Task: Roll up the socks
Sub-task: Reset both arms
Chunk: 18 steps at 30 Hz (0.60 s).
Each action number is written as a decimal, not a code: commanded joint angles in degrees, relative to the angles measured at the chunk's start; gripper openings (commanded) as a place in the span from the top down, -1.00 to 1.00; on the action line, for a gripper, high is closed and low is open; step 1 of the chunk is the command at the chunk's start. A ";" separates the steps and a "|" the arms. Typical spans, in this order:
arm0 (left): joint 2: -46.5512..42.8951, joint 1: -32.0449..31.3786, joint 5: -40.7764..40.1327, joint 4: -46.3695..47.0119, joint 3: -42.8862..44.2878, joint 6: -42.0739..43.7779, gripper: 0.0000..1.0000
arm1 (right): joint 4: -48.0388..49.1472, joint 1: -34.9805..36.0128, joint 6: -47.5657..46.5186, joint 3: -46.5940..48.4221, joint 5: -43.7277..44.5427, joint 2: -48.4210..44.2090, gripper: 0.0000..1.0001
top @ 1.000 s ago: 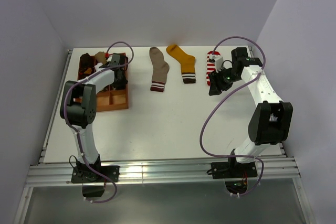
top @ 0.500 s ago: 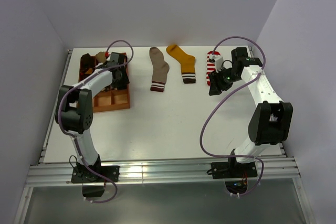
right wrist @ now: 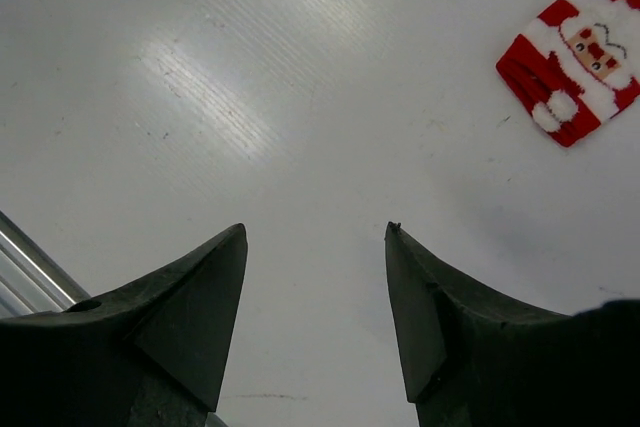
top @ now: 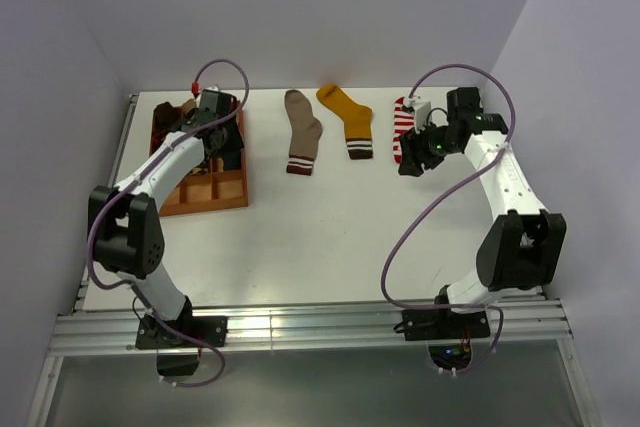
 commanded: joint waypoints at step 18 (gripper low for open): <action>-22.52 -19.14 11.16 10.49 -6.67 6.07 -0.06 | 12.72 0.36 13.33 -5.74 1.50 -18.52 -0.45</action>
